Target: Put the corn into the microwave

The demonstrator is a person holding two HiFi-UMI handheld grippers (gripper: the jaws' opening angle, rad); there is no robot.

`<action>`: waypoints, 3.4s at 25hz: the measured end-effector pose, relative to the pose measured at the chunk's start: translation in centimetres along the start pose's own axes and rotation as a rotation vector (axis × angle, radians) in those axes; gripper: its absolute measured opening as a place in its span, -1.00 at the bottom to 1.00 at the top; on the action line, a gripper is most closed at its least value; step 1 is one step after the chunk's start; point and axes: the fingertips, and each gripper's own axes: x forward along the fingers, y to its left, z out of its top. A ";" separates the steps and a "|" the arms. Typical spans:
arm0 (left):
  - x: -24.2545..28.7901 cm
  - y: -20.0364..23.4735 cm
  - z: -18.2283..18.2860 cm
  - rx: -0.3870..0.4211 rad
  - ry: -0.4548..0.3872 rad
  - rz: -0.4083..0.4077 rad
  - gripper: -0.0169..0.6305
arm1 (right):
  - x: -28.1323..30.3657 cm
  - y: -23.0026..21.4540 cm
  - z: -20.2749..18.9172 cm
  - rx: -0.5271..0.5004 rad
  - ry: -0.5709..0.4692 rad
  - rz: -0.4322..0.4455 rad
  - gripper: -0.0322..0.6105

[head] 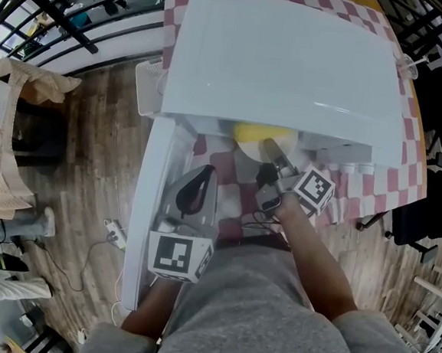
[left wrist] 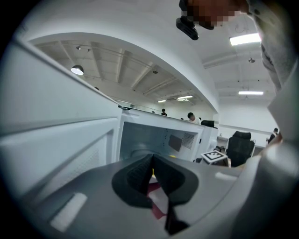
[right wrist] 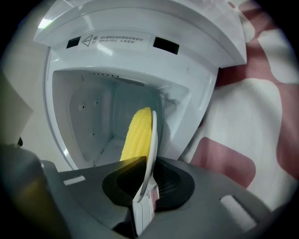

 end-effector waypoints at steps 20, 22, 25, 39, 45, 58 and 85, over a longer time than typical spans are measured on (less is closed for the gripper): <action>-0.1 -0.6 -0.2 0.019 0.008 -0.013 -0.91 | -1.9 1.2 -2.7 -0.915 0.158 -0.121 0.41; 0.0 -0.7 -0.3 0.020 0.010 -0.013 -0.91 | -2.4 1.0 -2.1 -1.025 0.117 -0.186 0.41; 0.0 -0.9 -0.4 0.024 0.013 -0.017 -0.91 | -2.7 1.4 -1.3 -1.126 0.064 -0.237 0.41; -0.1 -0.8 -0.6 0.024 0.021 0.000 -0.91 | -1.9 1.5 -0.7 -1.181 0.067 -0.307 0.41; 0.0 -0.9 -0.9 0.018 0.033 0.006 -0.91 | 0.1 1.6 0.3 -1.185 0.094 -0.329 0.38; 0.4 -0.8 -0.8 0.006 0.031 0.016 -0.91 | 0.4 2.0 1.8 -1.234 0.063 -0.373 -0.12; -2.9 -7.8 2.1 0.047 -0.046 -0.099 -0.91 | -24.3 20.6 4.0 -1.435 -0.059 0.137 -0.90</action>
